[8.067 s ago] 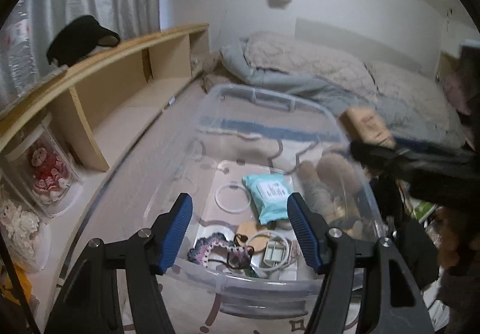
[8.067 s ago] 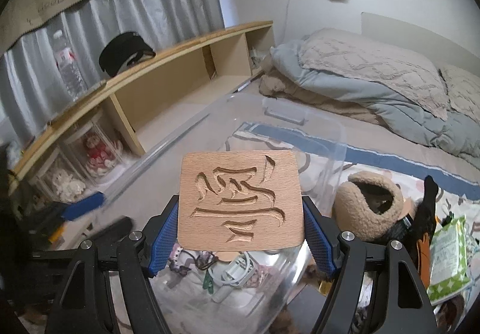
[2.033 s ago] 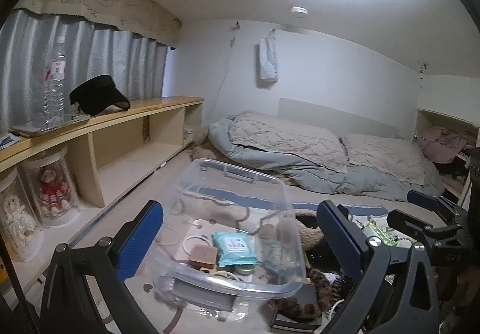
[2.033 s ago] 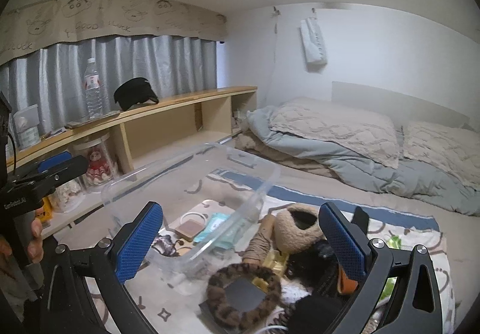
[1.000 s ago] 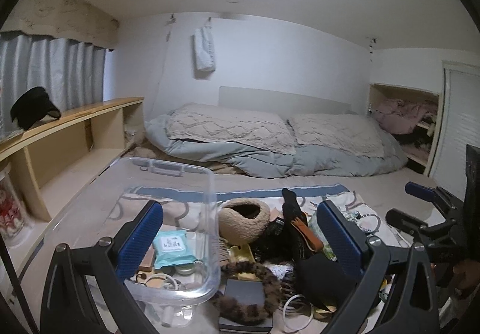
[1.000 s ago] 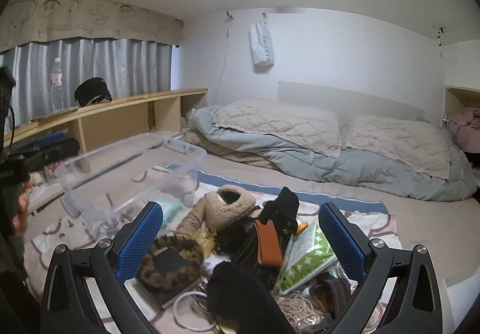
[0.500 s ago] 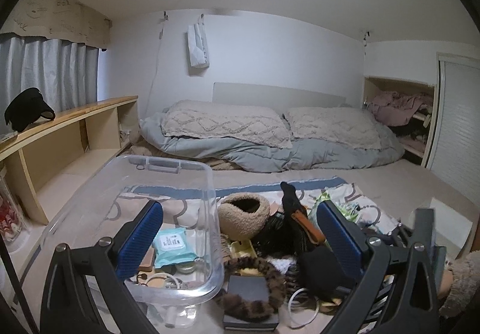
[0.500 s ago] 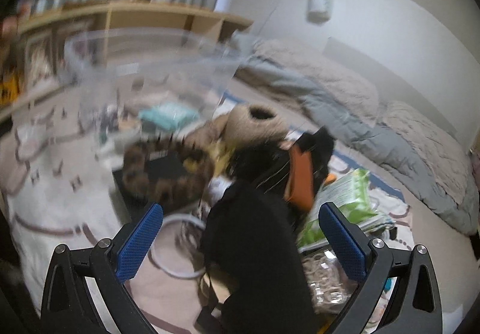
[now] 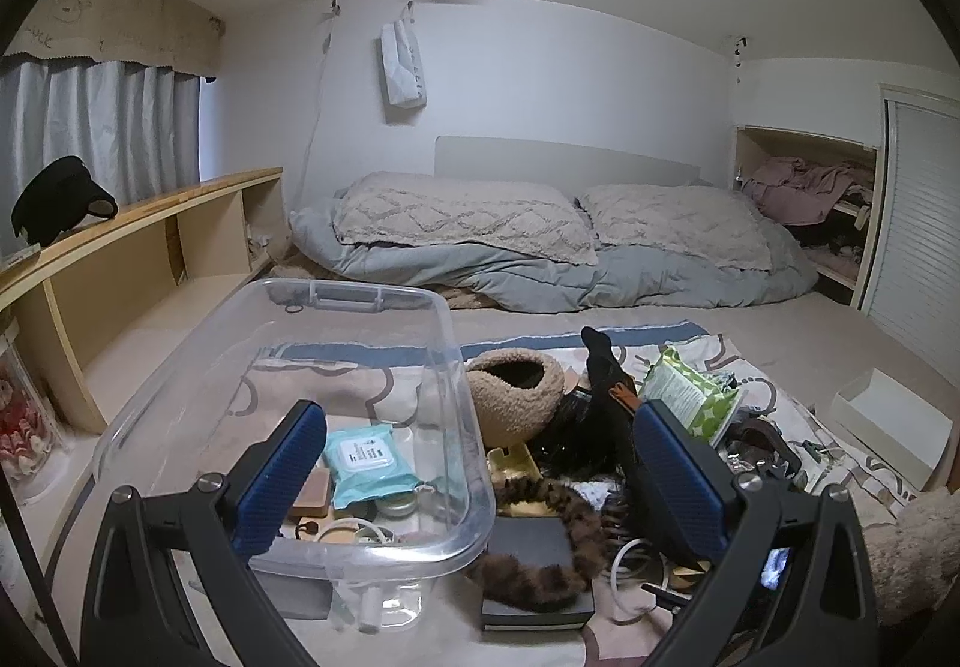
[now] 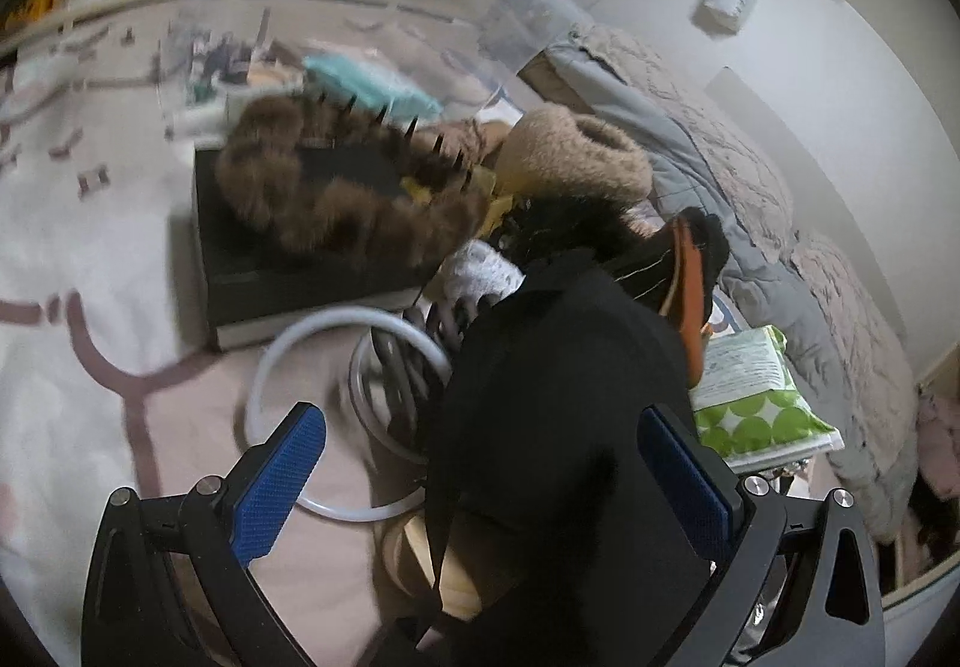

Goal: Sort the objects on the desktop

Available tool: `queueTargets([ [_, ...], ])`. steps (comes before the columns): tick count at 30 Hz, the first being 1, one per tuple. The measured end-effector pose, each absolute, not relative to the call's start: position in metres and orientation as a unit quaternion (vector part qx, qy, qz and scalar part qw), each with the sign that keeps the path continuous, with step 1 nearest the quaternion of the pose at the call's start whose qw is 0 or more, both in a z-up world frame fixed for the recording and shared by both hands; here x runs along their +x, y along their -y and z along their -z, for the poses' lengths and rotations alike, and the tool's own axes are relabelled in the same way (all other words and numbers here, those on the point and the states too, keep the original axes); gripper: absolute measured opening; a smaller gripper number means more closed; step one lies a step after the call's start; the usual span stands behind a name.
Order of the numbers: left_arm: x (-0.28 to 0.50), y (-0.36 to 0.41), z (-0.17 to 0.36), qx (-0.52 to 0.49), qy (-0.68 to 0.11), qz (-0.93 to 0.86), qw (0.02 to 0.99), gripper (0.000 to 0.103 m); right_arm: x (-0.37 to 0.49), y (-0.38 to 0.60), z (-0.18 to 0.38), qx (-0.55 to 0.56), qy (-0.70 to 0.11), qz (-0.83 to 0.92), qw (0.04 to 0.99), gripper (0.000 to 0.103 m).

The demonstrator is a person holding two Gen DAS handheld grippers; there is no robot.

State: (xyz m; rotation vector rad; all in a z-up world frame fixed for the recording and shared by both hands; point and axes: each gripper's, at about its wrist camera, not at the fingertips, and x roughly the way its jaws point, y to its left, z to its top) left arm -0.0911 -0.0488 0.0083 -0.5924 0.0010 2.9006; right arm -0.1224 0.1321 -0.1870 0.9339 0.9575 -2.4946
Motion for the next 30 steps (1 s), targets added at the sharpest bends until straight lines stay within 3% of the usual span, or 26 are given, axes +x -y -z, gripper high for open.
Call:
queueTargets([
  [15, -0.091, 0.041, -0.007, -0.199, -0.008, -0.974, 0.108, 0.103, -0.108, -0.116, 0.198, 0.363, -0.349, 0.834, 0.225, 0.103],
  [23, -0.084, 0.036, -0.006, -0.194, -0.025, -0.975, 0.108, 0.103, -0.059, -0.09, 0.208, 0.398, -0.364, 0.77, 0.342, 0.103],
  [30, -0.078, 0.033, -0.009, -0.184, -0.036, -0.976, 0.109, 0.103, -0.065, -0.098, 0.187, 0.34, -0.362, 0.821, 0.283, 0.103],
])
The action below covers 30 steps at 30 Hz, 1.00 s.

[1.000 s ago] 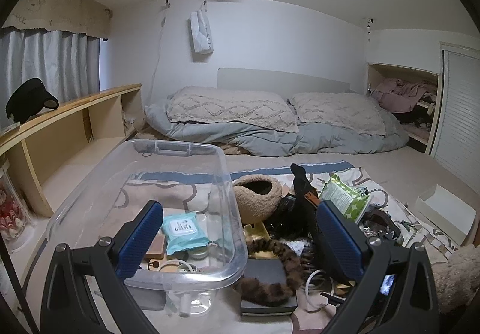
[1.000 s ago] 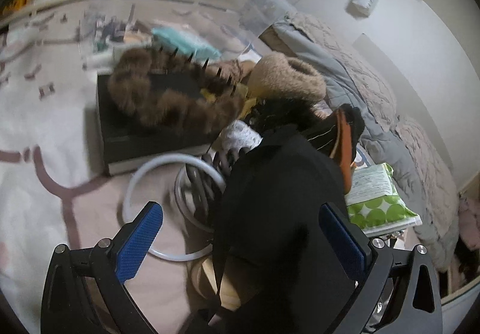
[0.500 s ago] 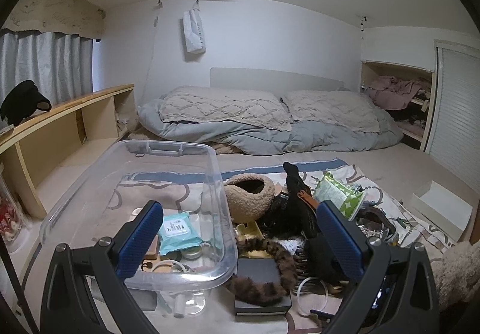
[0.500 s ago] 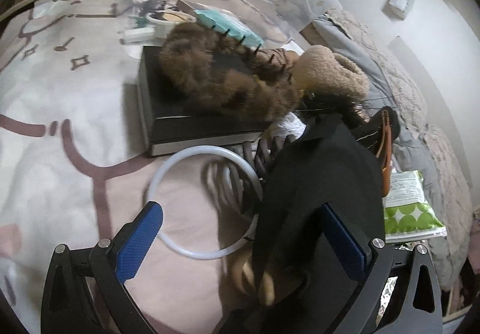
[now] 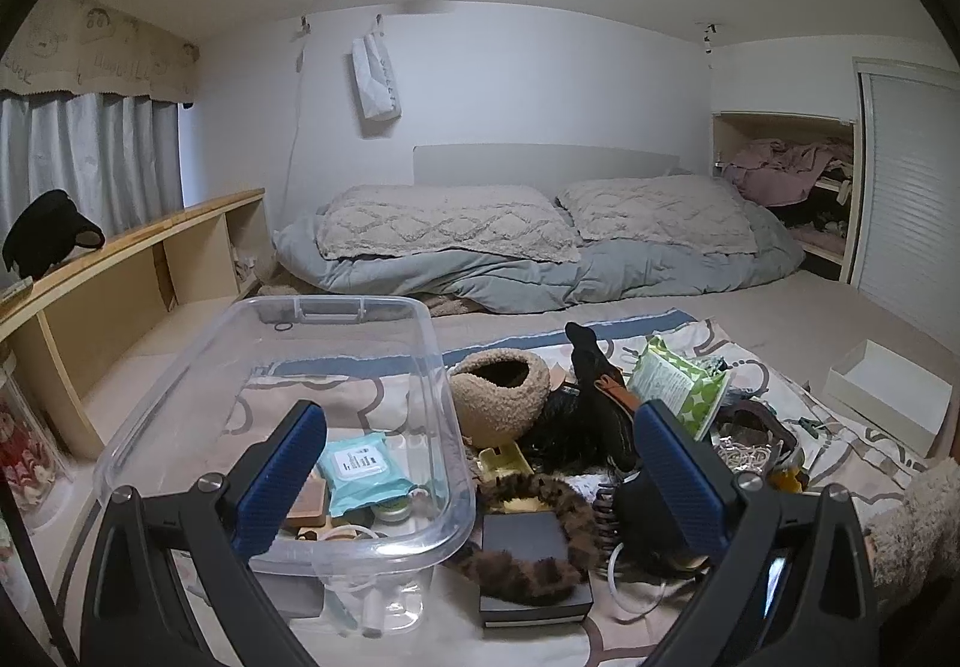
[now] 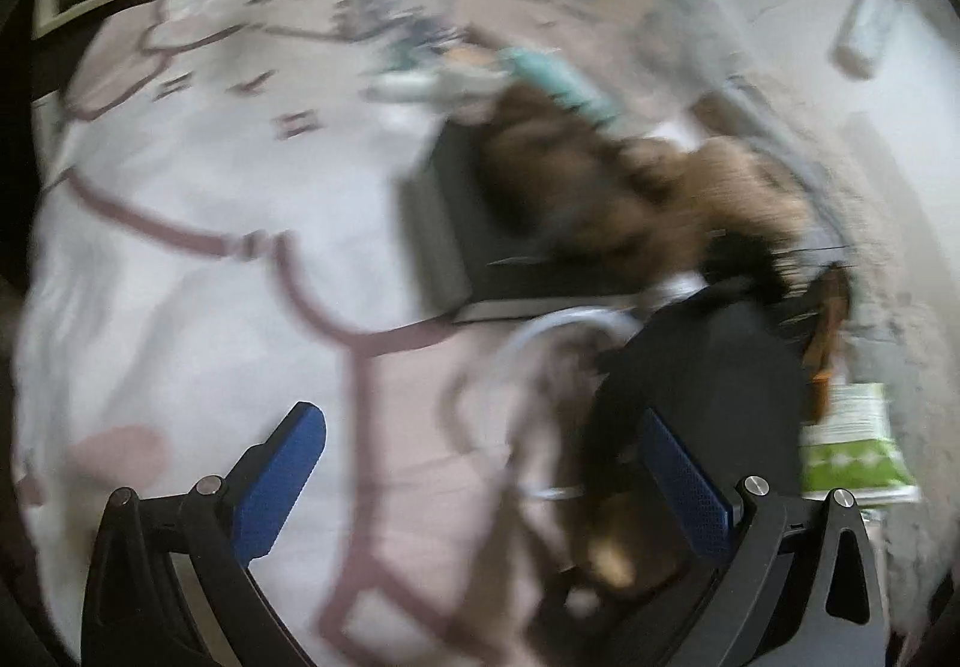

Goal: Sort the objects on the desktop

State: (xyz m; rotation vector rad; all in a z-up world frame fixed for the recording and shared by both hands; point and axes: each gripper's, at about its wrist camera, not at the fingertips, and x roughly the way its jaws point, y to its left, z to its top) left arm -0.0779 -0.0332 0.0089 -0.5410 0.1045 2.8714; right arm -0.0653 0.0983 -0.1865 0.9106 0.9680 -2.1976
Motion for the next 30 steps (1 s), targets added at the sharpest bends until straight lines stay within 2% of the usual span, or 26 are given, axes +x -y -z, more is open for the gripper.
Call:
queueTargets([
  [5, -0.075, 0.031, -0.01, -0.176, -0.042, -0.977, 0.115, 0.103, -0.088, -0.112, 0.171, 0.297, -0.353, 0.855, 0.237, 0.103],
  [12, -0.077, 0.032, -0.01, -0.179, -0.034, -0.976, 0.121, 0.103, -0.115, -0.121, 0.185, 0.32, -0.364, 0.851, 0.201, 0.103],
  [20, -0.08, 0.042, -0.011, -0.185, -0.017, -0.976, 0.118, 0.103, -0.107, -0.097, 0.211, 0.307, -0.447, 0.81, 0.225, 0.103],
  [30, -0.081, 0.056, -0.012, -0.192, 0.001, -0.975, 0.109, 0.103, -0.109, -0.089, 0.209, 0.338, -0.445, 0.782, 0.277, 0.103],
])
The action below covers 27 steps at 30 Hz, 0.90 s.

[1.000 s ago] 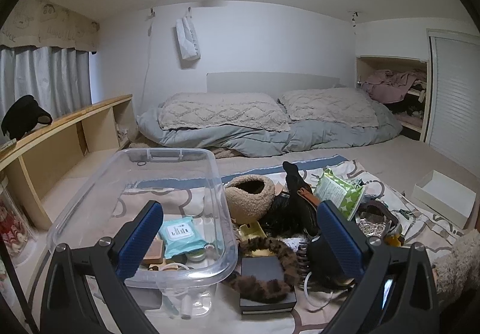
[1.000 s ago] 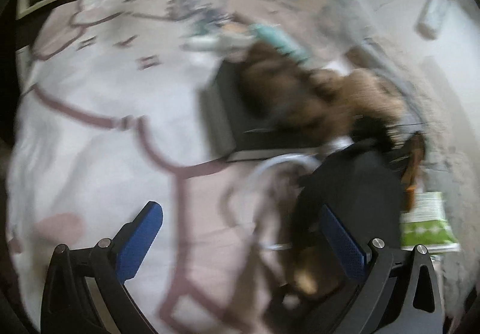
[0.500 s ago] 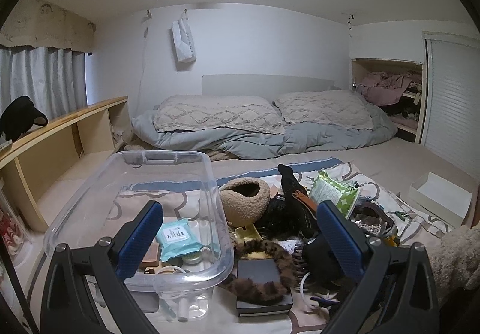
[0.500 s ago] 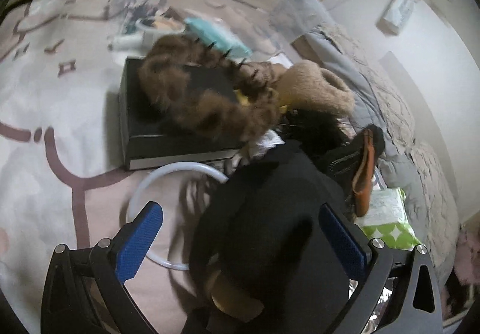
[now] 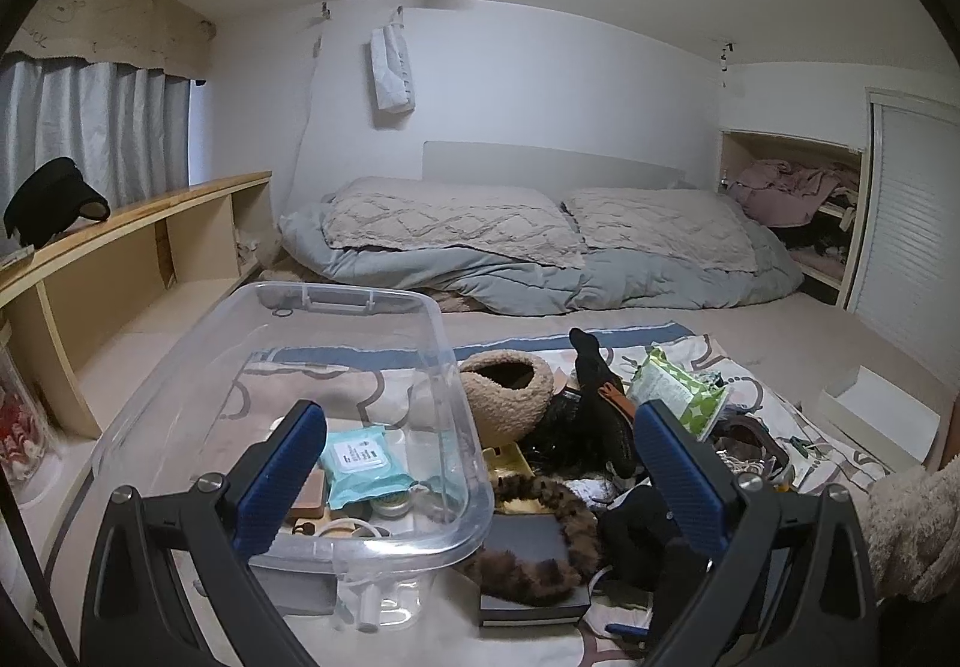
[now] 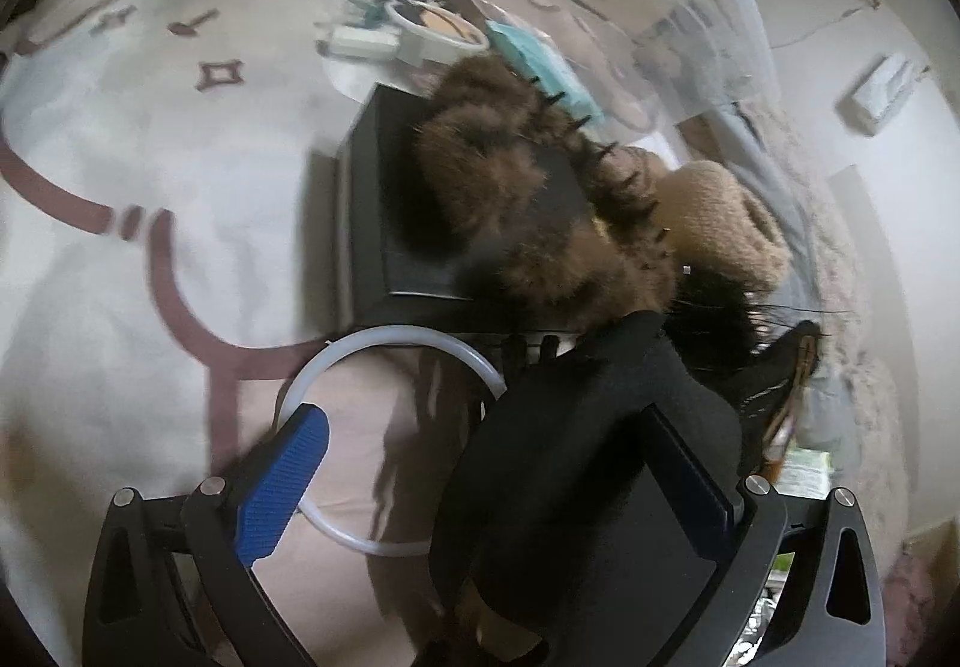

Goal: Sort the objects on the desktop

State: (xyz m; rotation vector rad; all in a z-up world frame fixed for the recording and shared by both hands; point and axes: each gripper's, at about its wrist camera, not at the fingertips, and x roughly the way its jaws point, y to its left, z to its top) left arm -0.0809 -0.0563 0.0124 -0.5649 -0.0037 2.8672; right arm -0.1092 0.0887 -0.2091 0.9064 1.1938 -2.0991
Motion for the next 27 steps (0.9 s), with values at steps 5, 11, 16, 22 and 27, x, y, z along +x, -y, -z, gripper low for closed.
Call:
queueTargets([
  [5, -0.077, 0.06, -0.013, -0.188, -0.006, -0.976, 0.106, 0.103, -0.098, -0.089, 0.21, 0.351, -0.447, 0.763, 0.307, 0.103],
  [11, -0.075, 0.061, -0.013, -0.185, -0.007, -0.977, 0.102, 0.103, -0.079, -0.093, 0.204, 0.38, -0.411, 0.74, 0.373, 0.103],
  [16, -0.074, 0.062, -0.014, -0.182, -0.009, -0.978, 0.102, 0.103, -0.039, -0.085, 0.221, 0.387, -0.437, 0.697, 0.416, 0.103],
  [22, -0.073, 0.06, -0.014, -0.181, -0.013, -0.978, 0.106, 0.103, -0.04, -0.095, 0.2, 0.396, -0.376, 0.726, 0.417, 0.103],
  [27, -0.074, 0.057, -0.01, -0.187, -0.022, -0.976, 0.11, 0.103, -0.058, -0.114, 0.184, 0.452, -0.25, 0.742, 0.428, 0.103],
])
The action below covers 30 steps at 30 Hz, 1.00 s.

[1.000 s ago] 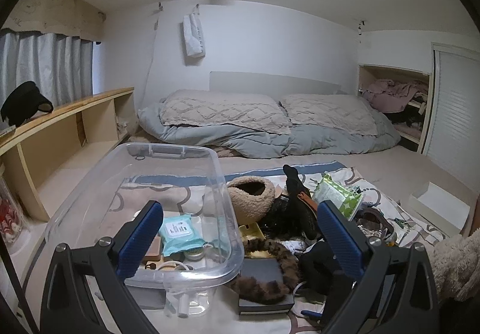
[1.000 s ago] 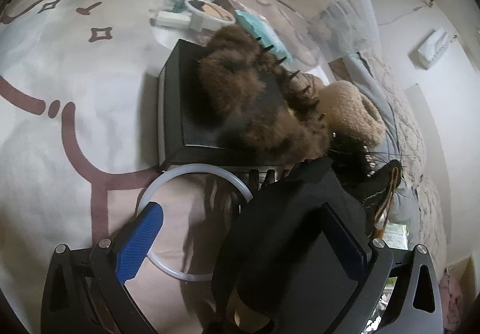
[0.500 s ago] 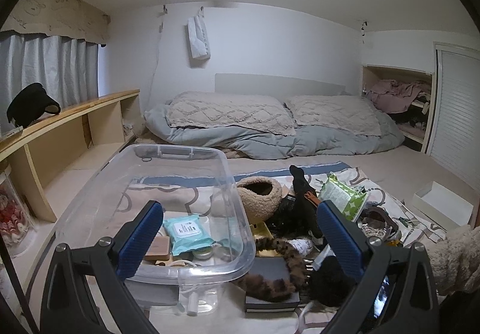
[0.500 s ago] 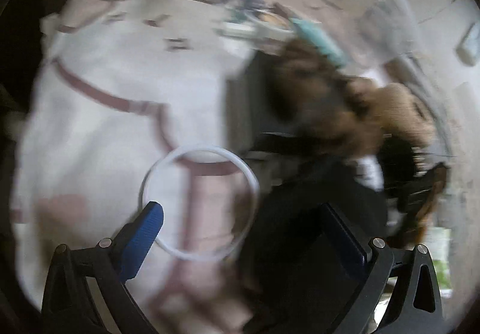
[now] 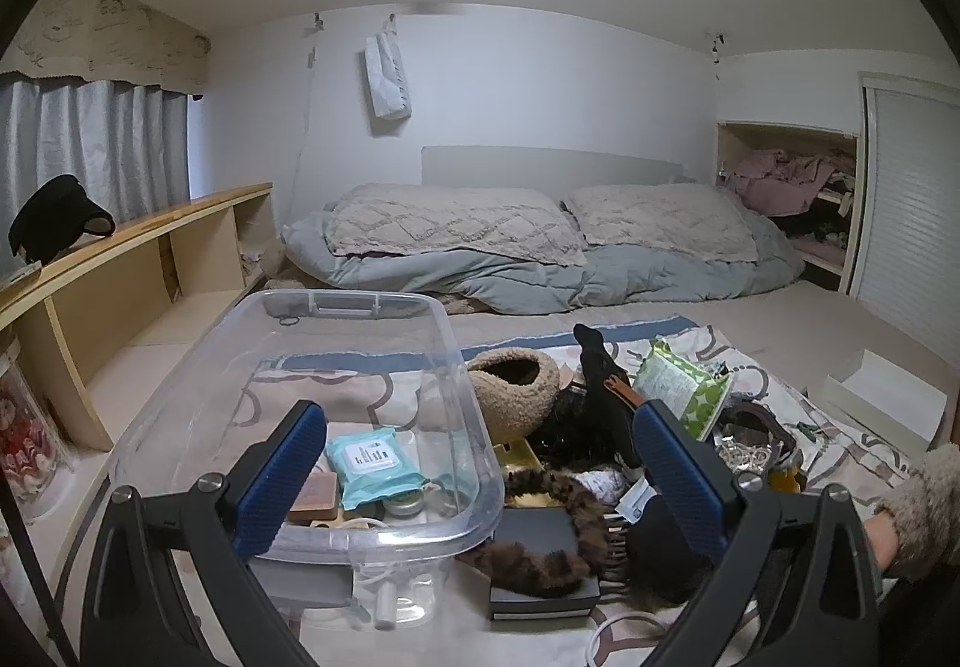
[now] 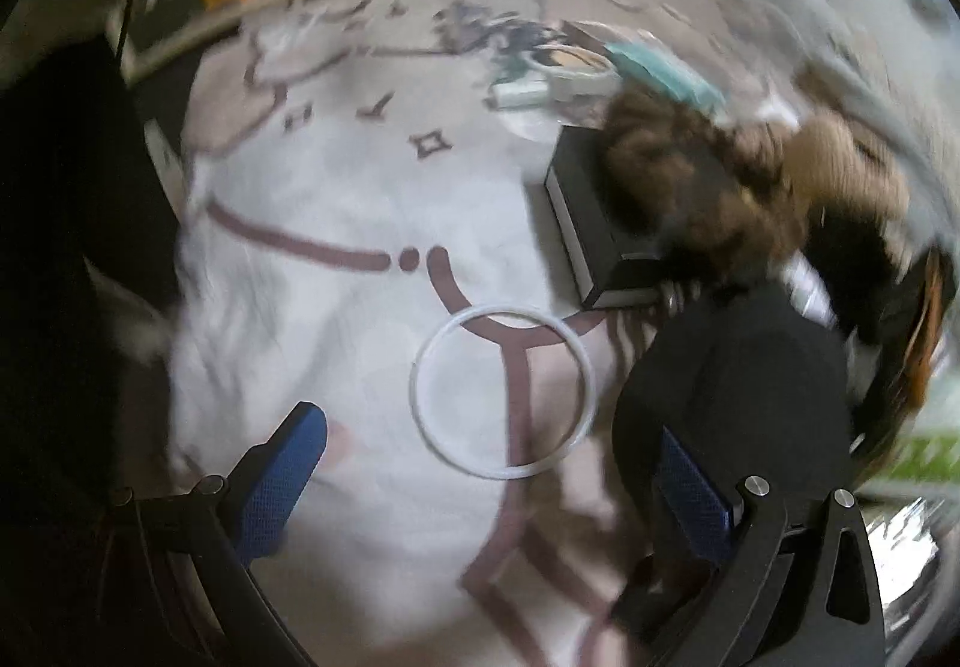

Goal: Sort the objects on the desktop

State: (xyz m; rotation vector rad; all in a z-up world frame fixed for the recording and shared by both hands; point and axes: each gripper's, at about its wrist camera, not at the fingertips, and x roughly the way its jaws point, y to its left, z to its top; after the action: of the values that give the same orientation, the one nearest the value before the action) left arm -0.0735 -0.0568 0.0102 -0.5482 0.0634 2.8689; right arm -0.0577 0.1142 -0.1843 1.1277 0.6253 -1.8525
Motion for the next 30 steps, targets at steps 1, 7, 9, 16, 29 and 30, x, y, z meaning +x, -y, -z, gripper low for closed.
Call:
queueTargets([
  [1, -0.073, 0.056, -0.009, -0.187, -0.024, -0.976, 0.11, 0.103, -0.06, -0.118, 0.184, 0.466, -0.22, 0.738, 0.436, 0.103],
  [7, -0.07, 0.054, -0.006, -0.184, -0.04, -0.976, 0.112, 0.103, -0.064, -0.127, 0.191, 0.501, -0.141, 0.726, 0.449, 0.103],
  [9, -0.07, 0.054, -0.005, -0.186, -0.044, -0.975, 0.113, 0.103, -0.068, -0.128, 0.201, 0.513, -0.14, 0.723, 0.442, 0.103],
  [16, -0.068, 0.054, -0.003, -0.185, -0.051, -0.975, 0.115, 0.103, -0.07, -0.109, 0.222, 0.537, -0.149, 0.697, 0.451, 0.103],
  [29, -0.065, 0.069, 0.007, -0.194, -0.052, -0.974, 0.108, 0.103, -0.061, -0.066, 0.204, 0.517, -0.152, 0.677, 0.502, 0.103],
  [30, -0.064, 0.069, 0.008, -0.195, -0.054, -0.973, 0.109, 0.103, -0.062, -0.071, 0.202, 0.516, -0.153, 0.684, 0.493, 0.103],
])
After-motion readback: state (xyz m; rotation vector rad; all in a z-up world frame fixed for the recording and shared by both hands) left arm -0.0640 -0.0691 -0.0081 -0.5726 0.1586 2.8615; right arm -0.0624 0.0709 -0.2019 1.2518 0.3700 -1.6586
